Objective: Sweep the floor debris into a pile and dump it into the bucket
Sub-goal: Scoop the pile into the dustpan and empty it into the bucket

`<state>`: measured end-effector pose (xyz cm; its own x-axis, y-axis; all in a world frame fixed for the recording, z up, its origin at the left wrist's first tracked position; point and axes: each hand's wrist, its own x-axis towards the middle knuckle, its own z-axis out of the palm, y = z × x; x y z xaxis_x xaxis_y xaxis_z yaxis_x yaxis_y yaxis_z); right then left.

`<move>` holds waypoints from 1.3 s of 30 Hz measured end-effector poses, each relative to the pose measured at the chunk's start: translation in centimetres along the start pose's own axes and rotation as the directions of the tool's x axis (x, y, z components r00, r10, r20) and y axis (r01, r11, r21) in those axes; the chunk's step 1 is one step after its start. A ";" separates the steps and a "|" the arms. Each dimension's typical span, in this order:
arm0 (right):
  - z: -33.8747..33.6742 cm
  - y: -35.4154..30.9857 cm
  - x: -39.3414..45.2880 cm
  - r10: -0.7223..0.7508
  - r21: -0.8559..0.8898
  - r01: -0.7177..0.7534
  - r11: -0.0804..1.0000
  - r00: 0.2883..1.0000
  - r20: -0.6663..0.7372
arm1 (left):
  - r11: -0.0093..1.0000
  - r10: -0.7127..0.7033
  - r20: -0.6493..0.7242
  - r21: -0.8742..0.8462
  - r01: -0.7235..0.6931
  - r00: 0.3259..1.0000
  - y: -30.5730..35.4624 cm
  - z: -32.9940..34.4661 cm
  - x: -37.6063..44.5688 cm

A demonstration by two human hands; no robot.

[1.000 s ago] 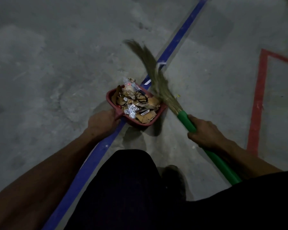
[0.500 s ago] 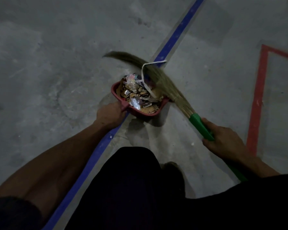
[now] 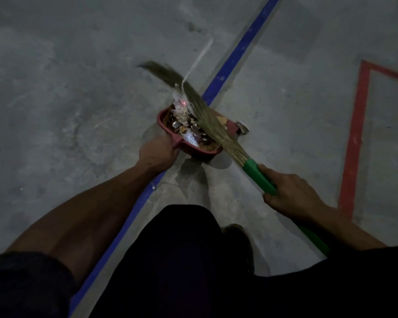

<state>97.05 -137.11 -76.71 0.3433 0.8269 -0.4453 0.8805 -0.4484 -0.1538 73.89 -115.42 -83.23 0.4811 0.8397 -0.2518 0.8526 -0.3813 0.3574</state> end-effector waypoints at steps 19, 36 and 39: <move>-14.8 1.0 -7.4 0.038 0.249 -0.050 0.967 0.998 0.050 | 0.994 -0.111 -0.021 0.008 0.112 0.994 9.6 -13.8 -4.2; -43.6 -11.9 -36.3 0.173 0.390 -0.186 0.902 0.982 0.071 | 0.998 0.003 0.000 0.055 -0.003 1.000 19.5 -50.2 -22.3; -43.4 -15.6 -40.7 0.229 0.435 -0.222 0.872 0.973 0.038 | 0.995 0.084 -0.002 0.050 -0.083 0.997 17.9 -52.5 -24.7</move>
<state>83.54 -149.10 -17.89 0.5228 0.6889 -0.5021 0.5497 -0.7226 -0.4192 66.53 -122.67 -23.36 0.5503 0.8056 -0.2195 0.8187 -0.4689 0.3315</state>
